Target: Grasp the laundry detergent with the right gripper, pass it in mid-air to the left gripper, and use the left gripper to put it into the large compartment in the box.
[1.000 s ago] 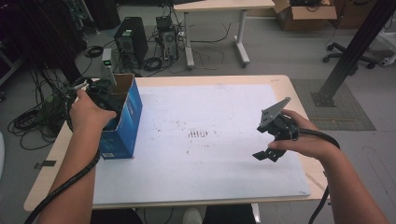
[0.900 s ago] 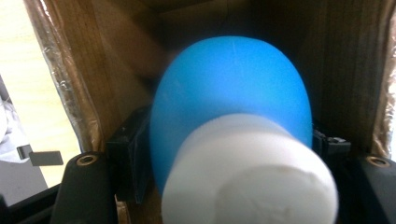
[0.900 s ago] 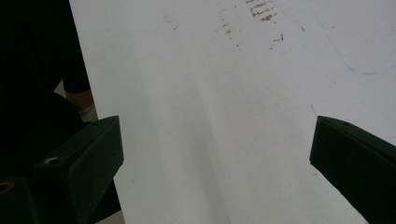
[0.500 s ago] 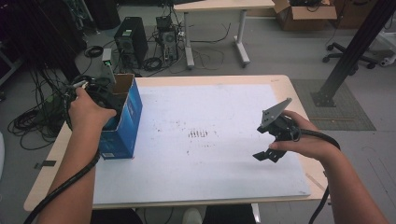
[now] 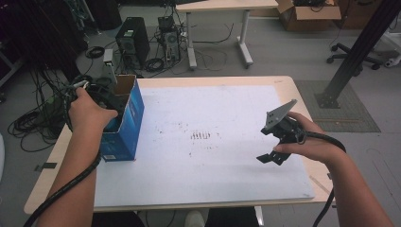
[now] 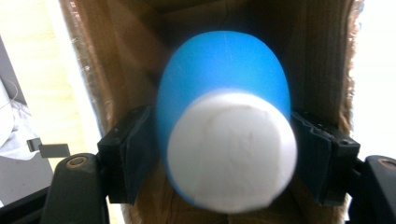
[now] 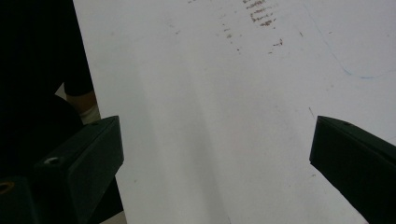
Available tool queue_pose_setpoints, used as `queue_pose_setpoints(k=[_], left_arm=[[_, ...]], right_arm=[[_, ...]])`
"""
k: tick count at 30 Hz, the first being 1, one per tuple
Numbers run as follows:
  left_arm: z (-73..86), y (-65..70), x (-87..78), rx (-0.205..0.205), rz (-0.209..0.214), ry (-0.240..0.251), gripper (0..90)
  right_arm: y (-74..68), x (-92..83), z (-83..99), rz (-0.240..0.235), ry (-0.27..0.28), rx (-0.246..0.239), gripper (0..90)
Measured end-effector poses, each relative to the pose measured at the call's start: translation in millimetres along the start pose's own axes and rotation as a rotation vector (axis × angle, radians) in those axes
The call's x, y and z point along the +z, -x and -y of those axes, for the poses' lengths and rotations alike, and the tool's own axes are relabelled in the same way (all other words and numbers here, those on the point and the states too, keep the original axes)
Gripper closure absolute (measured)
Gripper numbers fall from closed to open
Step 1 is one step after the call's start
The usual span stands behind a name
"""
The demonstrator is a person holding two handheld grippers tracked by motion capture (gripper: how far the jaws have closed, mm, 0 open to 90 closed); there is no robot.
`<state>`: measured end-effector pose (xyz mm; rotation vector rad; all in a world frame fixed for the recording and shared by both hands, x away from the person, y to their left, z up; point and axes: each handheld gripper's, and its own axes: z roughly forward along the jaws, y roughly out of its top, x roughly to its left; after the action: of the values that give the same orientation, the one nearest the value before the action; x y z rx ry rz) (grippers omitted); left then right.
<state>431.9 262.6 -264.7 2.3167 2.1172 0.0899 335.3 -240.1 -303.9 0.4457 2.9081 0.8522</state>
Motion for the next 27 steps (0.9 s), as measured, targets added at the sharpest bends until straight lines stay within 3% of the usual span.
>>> queue_pose_setpoints(k=[16,27], left_arm=[[8.0,0.3,-16.4,0.007,0.004,0.005,18.3],[12.6,7.9,-30.6,0.045,-0.003,0.014,10.9]], right_arm=[[-5.1,-4.5,-1.3,0.001,0.022,-0.014,2.7],[-8.0,-5.2,-0.2,-0.003,0.032,-0.025,2.7]])
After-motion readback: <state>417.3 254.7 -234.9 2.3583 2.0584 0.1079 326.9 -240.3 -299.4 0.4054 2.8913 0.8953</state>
